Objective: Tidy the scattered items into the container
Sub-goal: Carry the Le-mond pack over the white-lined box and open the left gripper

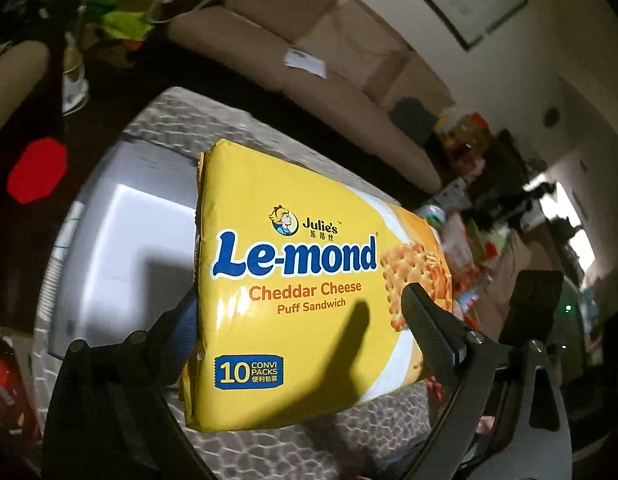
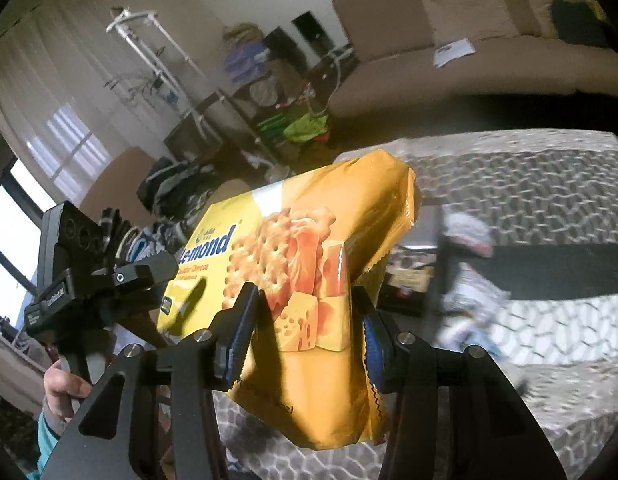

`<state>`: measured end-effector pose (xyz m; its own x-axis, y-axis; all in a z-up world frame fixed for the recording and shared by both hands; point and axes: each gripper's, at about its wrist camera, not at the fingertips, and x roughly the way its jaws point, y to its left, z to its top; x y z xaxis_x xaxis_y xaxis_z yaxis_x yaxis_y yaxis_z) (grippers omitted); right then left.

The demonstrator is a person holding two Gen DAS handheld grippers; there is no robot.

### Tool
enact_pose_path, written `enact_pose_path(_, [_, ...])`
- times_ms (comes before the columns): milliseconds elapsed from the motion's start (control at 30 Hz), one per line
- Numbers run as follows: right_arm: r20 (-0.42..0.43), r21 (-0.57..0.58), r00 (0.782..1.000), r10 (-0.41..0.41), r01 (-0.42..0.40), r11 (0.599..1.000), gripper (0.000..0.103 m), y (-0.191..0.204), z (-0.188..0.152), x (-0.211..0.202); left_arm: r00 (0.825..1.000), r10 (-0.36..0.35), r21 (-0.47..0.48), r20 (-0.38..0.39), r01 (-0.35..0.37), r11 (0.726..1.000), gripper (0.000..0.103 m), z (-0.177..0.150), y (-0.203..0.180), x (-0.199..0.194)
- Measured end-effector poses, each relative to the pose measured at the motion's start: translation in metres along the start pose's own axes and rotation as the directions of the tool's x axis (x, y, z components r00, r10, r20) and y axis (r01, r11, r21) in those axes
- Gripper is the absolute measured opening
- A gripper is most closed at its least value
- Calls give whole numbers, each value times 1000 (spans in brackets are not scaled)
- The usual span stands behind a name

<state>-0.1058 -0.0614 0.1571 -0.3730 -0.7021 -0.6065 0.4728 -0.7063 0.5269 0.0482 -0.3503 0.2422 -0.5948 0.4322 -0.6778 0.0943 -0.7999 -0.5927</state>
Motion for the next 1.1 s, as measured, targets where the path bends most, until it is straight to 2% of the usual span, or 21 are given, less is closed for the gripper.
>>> enact_pose_path(200, [-61,72,998,27,-23,997,49,-4,12,83,998,60,-54,-10,-60,997,94,35,67,23])
enact_pose_path(300, [-103,132,994,21,-7,991,49,-16,12,118,998,60,-73,-27,-62,995,94,46,97,37])
enact_pose_path(467, [-141,175,990,13,12,985,49,-32,12,160,994,90,-84,-62,-95,992,94,57,128,67])
enact_pose_path(733, [-185,230,983,5,38,972,50,-63,13,195,991,92,-73,-102,-100,992,94,63,143,100])
enact_pose_path(967, [-216,256,976,-2,58,965,50,-72,6,213,964,222,3,-146,-224,975,94,60,140,130])
enact_pose_path(1100, [-225,259,974,-19,79,963,50,-78,8,222,957,243,11,-156,-244,970,94,64,139,142])
